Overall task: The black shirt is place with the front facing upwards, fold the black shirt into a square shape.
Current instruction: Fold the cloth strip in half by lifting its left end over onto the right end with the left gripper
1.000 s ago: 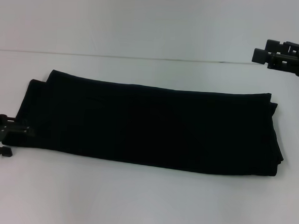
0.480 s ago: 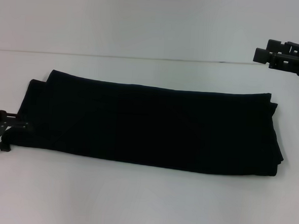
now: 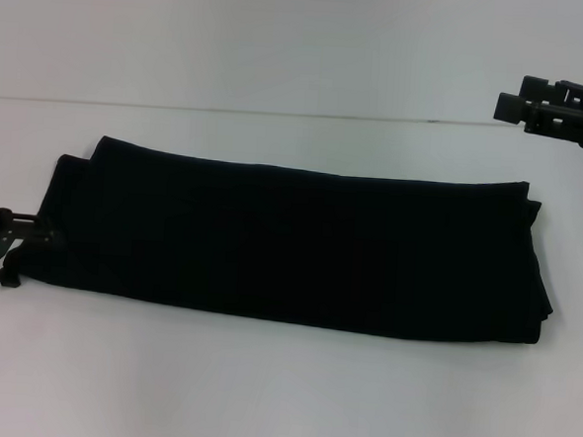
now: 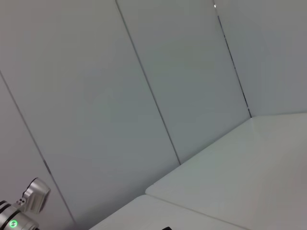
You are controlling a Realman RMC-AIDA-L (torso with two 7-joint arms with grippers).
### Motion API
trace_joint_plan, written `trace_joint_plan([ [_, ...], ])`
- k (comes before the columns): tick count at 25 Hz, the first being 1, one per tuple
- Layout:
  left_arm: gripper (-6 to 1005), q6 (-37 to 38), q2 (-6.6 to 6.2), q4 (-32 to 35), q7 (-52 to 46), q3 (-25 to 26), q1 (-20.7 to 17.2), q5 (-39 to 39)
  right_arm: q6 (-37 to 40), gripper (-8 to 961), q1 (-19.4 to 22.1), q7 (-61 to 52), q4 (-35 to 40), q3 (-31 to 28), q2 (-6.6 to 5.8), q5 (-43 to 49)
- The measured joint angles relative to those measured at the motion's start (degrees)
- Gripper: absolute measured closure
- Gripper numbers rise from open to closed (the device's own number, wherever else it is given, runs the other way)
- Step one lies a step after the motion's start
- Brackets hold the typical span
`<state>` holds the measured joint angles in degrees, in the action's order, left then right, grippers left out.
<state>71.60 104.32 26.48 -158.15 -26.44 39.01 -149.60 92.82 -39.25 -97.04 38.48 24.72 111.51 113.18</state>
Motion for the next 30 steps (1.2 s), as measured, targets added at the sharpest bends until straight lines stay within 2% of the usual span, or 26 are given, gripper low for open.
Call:
trace_joint_plan([
  [22, 225, -0.4, 0.12, 0.4, 3.0, 0.0, 0.7, 0.5, 0.0, 34, 0.1, 0.0, 0.0, -0.2, 0.18, -0.1],
  [28, 248, -2.3, 0.78, 1.7, 5.1, -0.1, 0.0, 0.6, 0.0, 33, 0.2, 0.1, 0.0, -0.2, 0.27, -0.1],
  [30, 403, -2.5, 0.79, 1.8, 5.5, -0.1, 0.0, 0.6, 0.0, 34, 0.2, 0.1, 0.0, -0.2, 0.31, -0.2],
])
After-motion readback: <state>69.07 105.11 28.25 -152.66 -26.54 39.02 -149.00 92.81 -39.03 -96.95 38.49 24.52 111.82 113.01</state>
